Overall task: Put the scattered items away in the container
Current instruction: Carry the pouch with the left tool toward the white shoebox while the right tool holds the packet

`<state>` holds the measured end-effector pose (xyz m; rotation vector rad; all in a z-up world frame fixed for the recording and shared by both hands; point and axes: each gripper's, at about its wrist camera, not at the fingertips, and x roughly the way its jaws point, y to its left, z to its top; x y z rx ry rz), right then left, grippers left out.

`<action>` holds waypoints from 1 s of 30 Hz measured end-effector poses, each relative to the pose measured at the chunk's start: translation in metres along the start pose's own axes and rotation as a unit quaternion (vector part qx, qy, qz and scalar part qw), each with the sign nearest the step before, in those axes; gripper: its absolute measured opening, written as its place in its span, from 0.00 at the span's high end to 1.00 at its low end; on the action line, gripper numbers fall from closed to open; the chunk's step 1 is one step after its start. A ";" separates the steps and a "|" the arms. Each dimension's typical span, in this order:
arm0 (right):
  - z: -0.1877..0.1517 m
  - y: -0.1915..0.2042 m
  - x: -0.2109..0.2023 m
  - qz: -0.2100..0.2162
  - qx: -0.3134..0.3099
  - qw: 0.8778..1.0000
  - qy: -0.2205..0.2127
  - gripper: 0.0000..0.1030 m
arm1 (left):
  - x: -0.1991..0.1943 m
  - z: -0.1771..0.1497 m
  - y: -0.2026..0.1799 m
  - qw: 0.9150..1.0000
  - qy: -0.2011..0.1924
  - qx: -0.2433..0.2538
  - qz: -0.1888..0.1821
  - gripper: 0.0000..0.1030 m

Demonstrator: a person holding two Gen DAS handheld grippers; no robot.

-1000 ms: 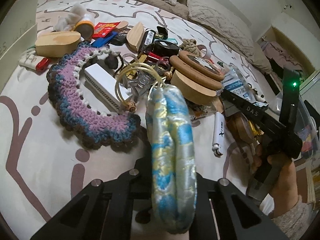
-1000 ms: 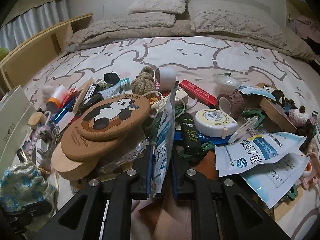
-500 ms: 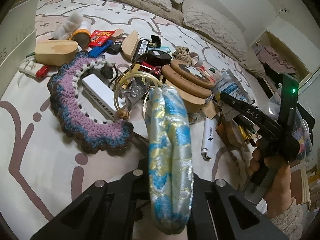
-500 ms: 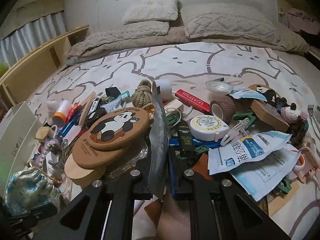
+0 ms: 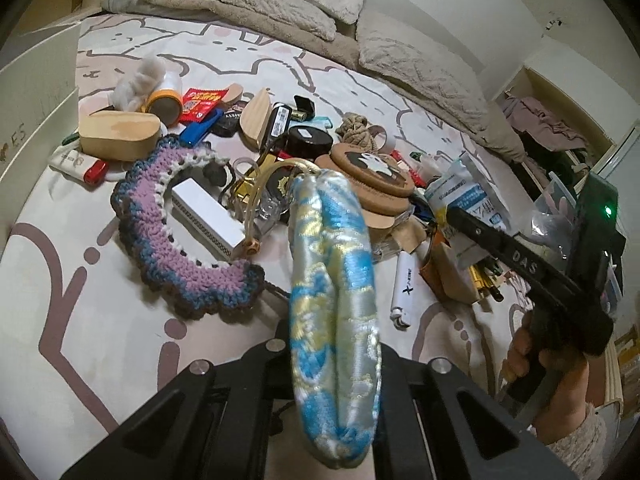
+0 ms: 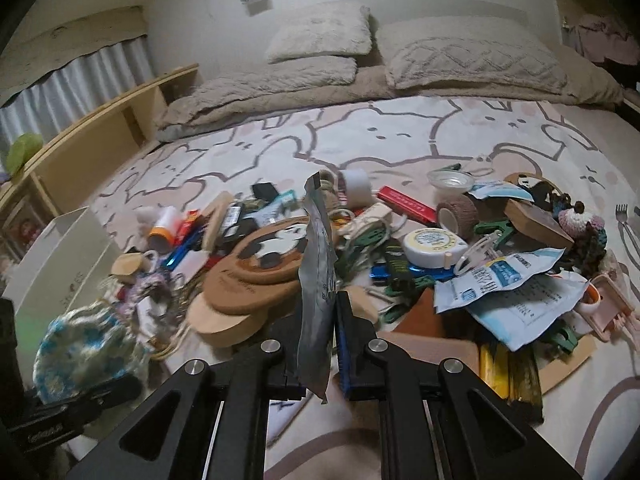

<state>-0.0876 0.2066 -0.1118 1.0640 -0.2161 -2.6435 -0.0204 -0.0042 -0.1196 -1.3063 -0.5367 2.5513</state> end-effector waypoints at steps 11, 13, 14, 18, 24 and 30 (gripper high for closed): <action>-0.003 0.024 -0.027 0.004 -0.018 0.999 -0.039 0.88 | -0.021 0.003 -0.003 1.000 -0.028 0.011 0.002 0.95; -0.002 0.026 -0.030 0.010 -0.015 0.999 -0.040 0.88 | -0.024 0.004 -0.003 0.999 -0.033 0.012 0.004 0.95; -0.002 0.027 -0.032 0.012 -0.013 0.999 -0.040 0.88 | -0.026 0.005 -0.004 0.999 -0.035 0.013 0.004 0.95; -0.004 0.030 -0.038 0.023 -0.005 0.999 -0.047 0.88 | -0.033 0.008 -0.003 0.999 -0.045 0.014 0.003 0.94; -0.008 0.042 -0.048 0.039 -0.005 0.998 -0.051 0.88 | -0.046 0.013 -0.002 0.998 -0.064 0.013 -0.006 0.95; -0.008 0.059 -0.064 0.058 -0.012 0.996 -0.064 0.88 | -0.066 0.019 -0.002 0.996 -0.090 0.020 -0.011 0.95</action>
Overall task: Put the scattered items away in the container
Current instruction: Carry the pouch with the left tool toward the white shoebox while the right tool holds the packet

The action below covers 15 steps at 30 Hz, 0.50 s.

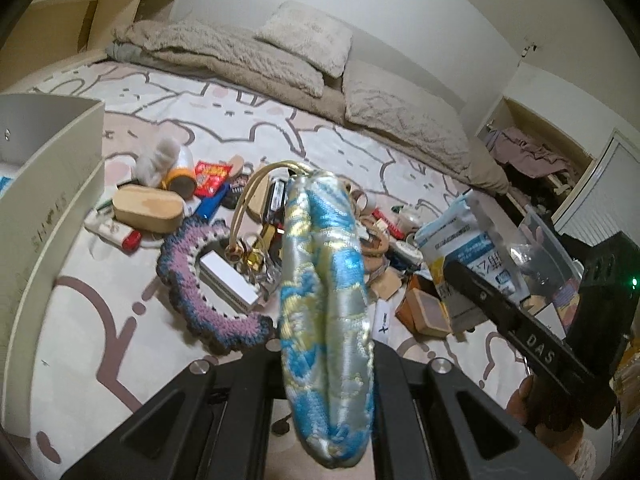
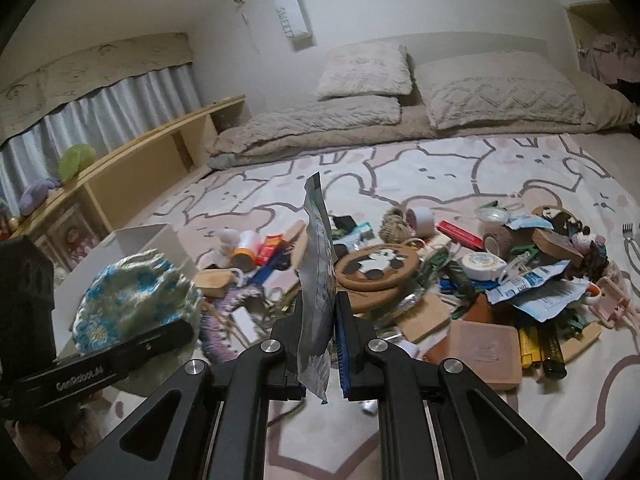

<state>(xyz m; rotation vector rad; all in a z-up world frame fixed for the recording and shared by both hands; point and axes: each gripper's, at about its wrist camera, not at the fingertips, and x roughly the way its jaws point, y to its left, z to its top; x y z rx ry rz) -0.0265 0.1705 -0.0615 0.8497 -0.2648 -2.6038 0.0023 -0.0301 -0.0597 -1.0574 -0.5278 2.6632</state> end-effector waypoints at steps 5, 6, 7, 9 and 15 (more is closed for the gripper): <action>0.003 0.014 -0.010 0.012 -0.008 1.000 -0.009 0.88 | -0.016 0.008 -0.008 1.000 -0.021 0.011 -0.007 0.95; 0.003 0.016 -0.011 0.012 -0.009 1.000 -0.010 0.88 | -0.019 0.010 -0.009 1.000 -0.024 0.015 -0.007 0.95; 0.005 0.018 -0.011 0.013 -0.009 1.000 -0.011 0.88 | -0.022 0.012 -0.011 0.999 -0.027 0.017 -0.008 0.95; 0.009 0.020 -0.014 0.018 -0.007 1.000 -0.015 0.88 | -0.028 0.017 -0.014 0.999 -0.034 0.021 -0.013 0.95; 0.025 0.030 -0.025 0.024 -0.005 0.999 -0.029 0.88 | -0.050 0.038 -0.022 0.997 -0.065 0.033 -0.017 0.95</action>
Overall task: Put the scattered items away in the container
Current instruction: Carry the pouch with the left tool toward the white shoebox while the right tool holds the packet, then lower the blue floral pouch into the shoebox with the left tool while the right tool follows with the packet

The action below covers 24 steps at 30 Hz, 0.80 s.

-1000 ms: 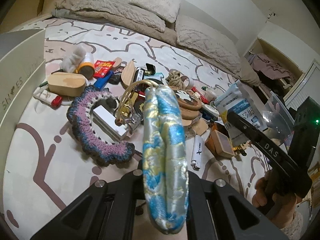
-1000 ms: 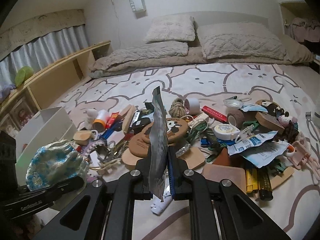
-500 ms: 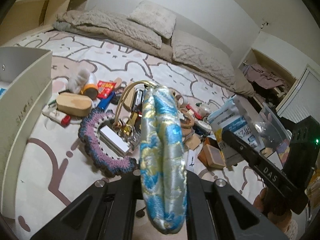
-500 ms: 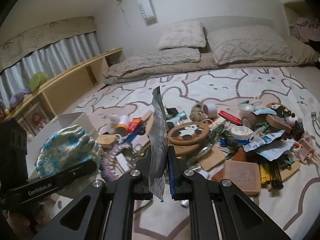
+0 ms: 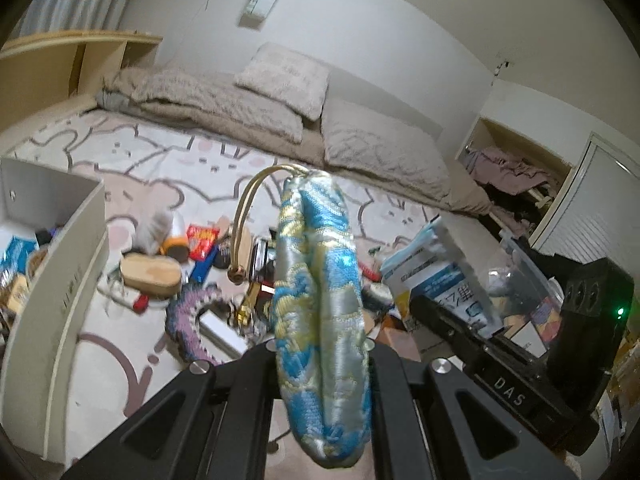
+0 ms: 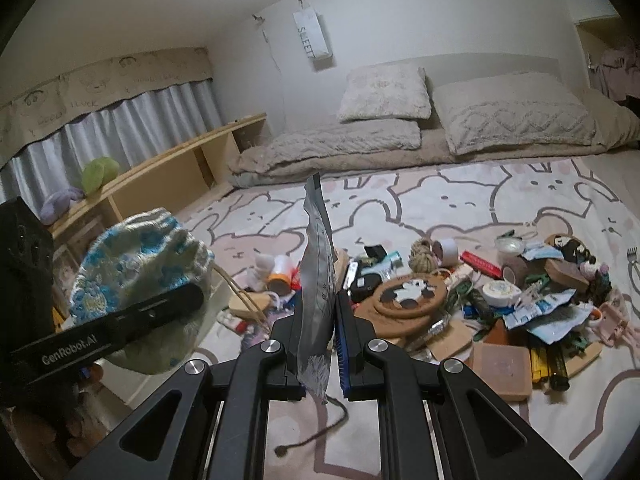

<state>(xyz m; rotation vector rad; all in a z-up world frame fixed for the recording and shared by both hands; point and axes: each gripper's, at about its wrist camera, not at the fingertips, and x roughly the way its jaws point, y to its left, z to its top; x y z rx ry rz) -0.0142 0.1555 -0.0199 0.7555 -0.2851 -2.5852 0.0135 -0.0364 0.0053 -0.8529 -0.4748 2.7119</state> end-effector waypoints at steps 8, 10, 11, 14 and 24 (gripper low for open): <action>0.024 0.016 -0.010 0.015 -0.009 1.000 -0.021 0.88 | -0.026 0.032 0.009 0.999 -0.042 -0.007 -0.008 0.95; 0.029 0.021 -0.011 0.019 -0.012 0.999 -0.027 0.88 | -0.031 0.040 0.011 0.999 -0.051 -0.007 -0.006 0.95; 0.033 0.023 -0.012 0.021 -0.013 0.999 -0.029 0.88 | -0.033 0.045 0.012 0.998 -0.056 -0.006 -0.006 0.94; 0.042 0.031 -0.013 0.027 -0.017 0.999 -0.036 0.88 | -0.041 0.058 0.012 0.997 -0.072 0.002 -0.004 0.95; 0.071 0.052 -0.010 0.052 -0.015 0.997 -0.057 0.88 | -0.061 0.092 0.015 0.994 -0.112 0.012 0.009 0.95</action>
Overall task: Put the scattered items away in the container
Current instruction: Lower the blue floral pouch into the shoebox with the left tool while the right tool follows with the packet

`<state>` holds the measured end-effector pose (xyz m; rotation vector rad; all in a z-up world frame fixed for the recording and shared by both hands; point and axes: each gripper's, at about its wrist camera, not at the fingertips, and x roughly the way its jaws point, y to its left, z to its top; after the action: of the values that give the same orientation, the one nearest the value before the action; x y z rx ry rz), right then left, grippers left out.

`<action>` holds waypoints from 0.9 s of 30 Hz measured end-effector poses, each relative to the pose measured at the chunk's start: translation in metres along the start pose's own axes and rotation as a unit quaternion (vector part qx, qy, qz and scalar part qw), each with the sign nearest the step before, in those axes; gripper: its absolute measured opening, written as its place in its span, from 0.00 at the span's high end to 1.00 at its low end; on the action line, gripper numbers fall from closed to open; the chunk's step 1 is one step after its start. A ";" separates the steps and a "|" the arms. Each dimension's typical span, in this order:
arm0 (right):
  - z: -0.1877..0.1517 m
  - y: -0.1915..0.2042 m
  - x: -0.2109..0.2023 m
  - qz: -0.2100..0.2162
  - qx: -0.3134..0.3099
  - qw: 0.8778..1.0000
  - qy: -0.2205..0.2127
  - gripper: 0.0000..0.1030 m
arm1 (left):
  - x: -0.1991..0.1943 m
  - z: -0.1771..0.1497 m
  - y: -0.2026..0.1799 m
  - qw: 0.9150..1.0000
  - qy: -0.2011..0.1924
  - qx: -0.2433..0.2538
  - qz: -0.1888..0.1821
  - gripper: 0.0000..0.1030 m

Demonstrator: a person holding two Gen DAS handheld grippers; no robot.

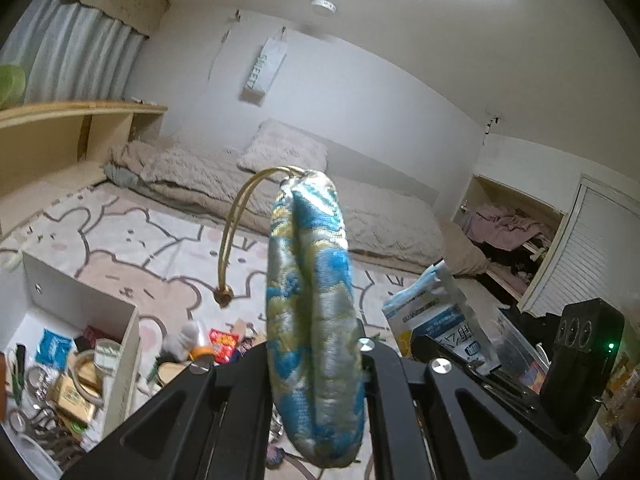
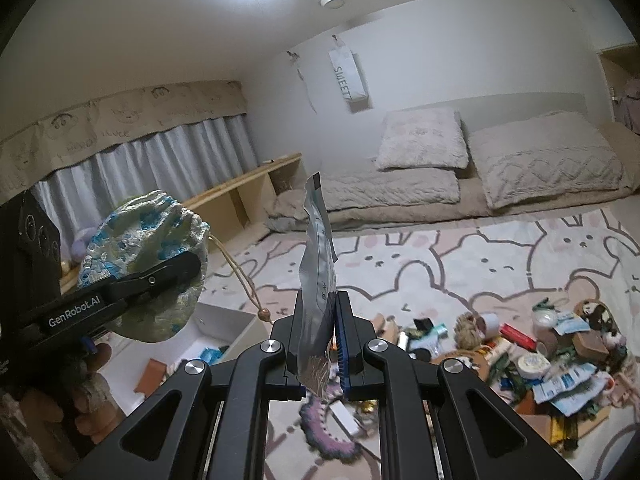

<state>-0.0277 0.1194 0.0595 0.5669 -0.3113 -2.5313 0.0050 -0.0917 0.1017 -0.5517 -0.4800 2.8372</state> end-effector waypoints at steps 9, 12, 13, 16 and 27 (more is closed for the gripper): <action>0.007 0.022 0.027 0.031 0.007 0.999 0.018 0.88 | -0.016 0.007 0.038 0.997 -0.033 -0.014 0.068 0.95; 0.007 0.034 0.035 0.039 0.004 0.999 0.025 0.88 | -0.017 0.005 0.059 0.995 -0.033 -0.029 0.089 0.95; 0.007 0.038 0.038 0.041 0.002 0.999 0.027 0.88 | -0.017 0.005 0.065 0.994 -0.033 -0.033 0.095 0.95; 0.006 0.050 0.048 0.048 0.000 0.998 0.035 0.88 | -0.019 0.002 0.086 0.993 -0.033 -0.053 0.104 0.95; -0.004 0.090 0.083 0.070 -0.013 0.995 0.069 0.88 | -0.023 -0.012 0.157 0.980 -0.025 -0.106 0.169 0.94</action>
<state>-0.0509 -0.0007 0.0572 0.6809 -0.2595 -2.3447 0.0081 -0.2394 0.0430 -0.6580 -0.7738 3.1485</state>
